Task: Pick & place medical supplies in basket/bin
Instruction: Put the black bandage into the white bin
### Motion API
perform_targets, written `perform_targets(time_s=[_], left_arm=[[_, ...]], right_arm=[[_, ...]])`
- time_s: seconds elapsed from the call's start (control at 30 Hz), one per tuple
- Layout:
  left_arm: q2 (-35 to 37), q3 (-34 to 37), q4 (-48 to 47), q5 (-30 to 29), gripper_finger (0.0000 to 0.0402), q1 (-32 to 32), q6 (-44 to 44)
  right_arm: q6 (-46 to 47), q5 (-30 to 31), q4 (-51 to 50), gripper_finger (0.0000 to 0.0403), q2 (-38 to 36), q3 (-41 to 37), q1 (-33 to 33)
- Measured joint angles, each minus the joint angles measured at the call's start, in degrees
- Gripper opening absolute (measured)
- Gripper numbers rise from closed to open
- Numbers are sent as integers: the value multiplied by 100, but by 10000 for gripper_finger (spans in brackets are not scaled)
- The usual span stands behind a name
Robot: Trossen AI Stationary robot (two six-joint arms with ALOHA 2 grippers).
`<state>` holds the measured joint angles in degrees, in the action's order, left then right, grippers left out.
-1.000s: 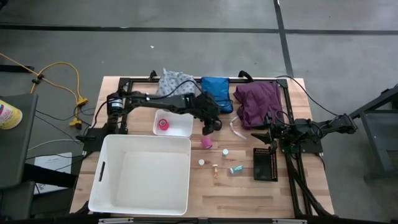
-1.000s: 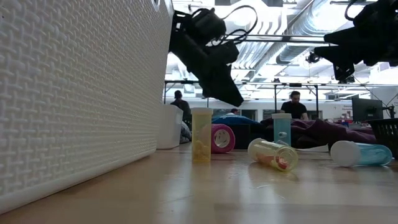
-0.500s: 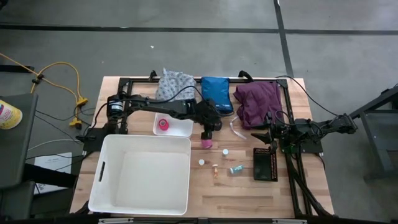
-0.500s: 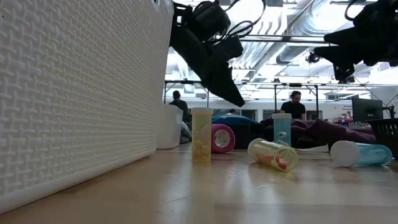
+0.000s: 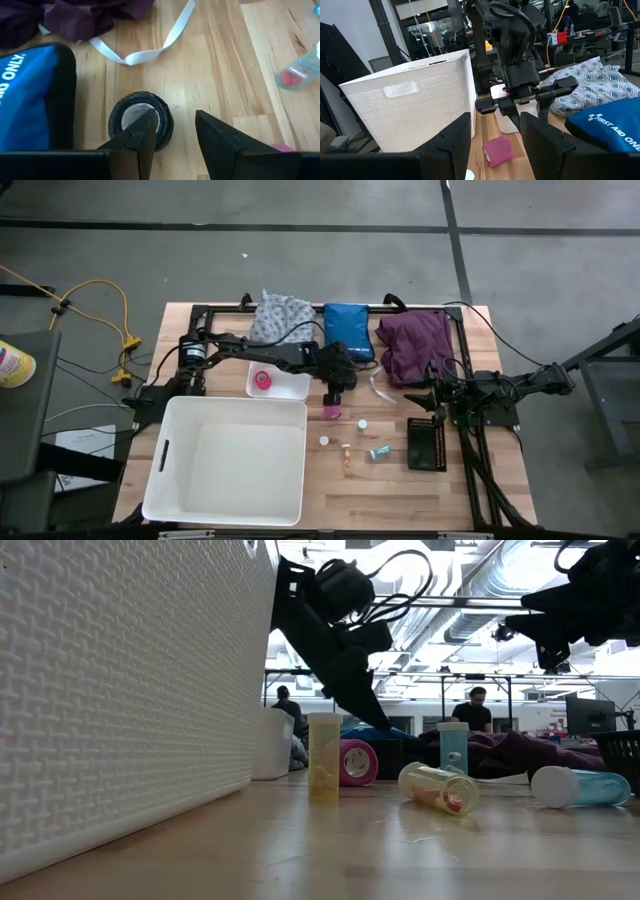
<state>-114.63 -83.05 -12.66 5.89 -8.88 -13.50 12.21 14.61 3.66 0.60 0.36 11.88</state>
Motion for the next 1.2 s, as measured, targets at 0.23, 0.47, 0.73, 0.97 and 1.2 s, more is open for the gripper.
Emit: perform_targets(time_s=[0.23, 0.47, 0.73, 0.97, 1.2], left_arm=[[-50, -9, -37, -20, 133, -11, -66], [-50, -9, -29, -181, 133, -11, -277], [-50, -9, -27, -197, 133, -46, -338], [-157, -2, -47, -282, 133, -48, -500], [-308, -19, 93, -126, 133, -87, -470]], right_arm=[[2, 0, 0, 158, 0, 0, 0], [0, -2, 0, 158, 0, 0, -2], [2, -2, 0, 158, 0, -2, -1], [2, -2, 0, 158, -2, 0, -2], [0, -2, 0, 158, -2, 0, 0]])
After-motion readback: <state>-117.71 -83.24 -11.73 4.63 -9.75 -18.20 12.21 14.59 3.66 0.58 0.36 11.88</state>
